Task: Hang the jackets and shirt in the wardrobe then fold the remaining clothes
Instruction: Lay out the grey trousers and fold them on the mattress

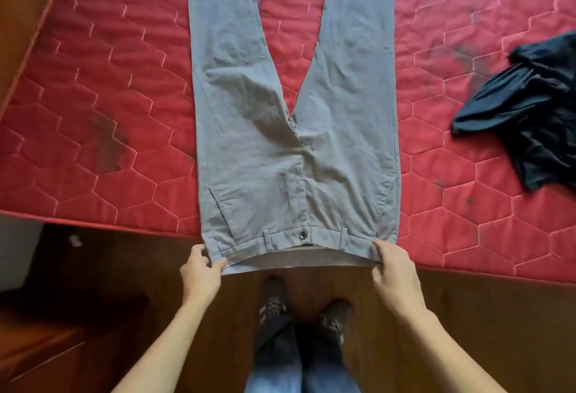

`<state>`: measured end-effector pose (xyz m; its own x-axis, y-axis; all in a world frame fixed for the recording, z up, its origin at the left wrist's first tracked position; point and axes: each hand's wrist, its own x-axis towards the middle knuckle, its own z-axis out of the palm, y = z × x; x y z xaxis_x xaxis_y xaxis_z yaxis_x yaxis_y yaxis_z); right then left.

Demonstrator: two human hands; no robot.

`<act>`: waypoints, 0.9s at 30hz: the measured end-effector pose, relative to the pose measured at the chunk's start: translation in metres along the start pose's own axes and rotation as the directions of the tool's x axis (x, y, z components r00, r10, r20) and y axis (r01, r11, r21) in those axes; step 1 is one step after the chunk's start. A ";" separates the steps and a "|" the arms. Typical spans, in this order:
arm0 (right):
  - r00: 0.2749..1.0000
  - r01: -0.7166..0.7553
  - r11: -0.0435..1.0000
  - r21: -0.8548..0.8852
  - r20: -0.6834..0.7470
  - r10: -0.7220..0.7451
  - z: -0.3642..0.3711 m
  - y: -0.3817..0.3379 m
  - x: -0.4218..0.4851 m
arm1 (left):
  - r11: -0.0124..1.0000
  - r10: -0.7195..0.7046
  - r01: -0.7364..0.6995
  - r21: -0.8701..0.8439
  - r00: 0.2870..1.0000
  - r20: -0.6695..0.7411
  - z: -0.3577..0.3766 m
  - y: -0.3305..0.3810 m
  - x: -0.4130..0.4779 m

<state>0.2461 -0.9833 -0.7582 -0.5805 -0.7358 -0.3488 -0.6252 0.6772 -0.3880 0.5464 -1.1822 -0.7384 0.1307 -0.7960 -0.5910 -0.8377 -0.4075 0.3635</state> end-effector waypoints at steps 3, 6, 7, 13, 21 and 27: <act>0.998 0.014 0.982 -0.186 -0.051 -0.024 0.006 -0.011 0.005 | 0.849 0.295 -0.215 0.483 0.951 -0.094 0.004 -0.009 -0.006; 0.993 0.004 0.963 -0.269 -0.110 -0.035 0.017 -0.028 0.015 | 0.532 0.602 -0.467 0.706 0.795 0.072 0.020 -0.002 -0.005; 0.991 0.016 0.961 -0.278 -0.123 -0.052 0.021 -0.031 0.017 | 0.466 0.657 -0.520 0.716 0.745 0.113 0.024 0.005 -0.003; 0.983 0.036 0.999 0.001 -0.179 -0.036 0.012 -0.023 0.010 | 0.534 0.698 -0.632 0.561 0.704 0.129 0.016 0.014 0.000; 0.995 0.076 0.997 -0.021 -0.061 -0.077 0.028 -0.010 -0.021 | 0.425 0.653 -0.699 0.575 0.677 0.341 0.005 -0.038 0.013; 0.997 -0.017 1.000 0.009 -0.076 0.018 0.025 -0.029 -0.010 | 0.508 0.692 -0.680 0.529 0.687 0.220 0.017 0.002 0.011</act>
<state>0.2832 -0.9959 -0.7646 -0.6293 -0.7211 -0.2898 -0.6107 0.6895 -0.3894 0.5374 -1.1847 -0.7563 -0.6065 -0.7309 -0.3129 -0.7946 0.5712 0.2057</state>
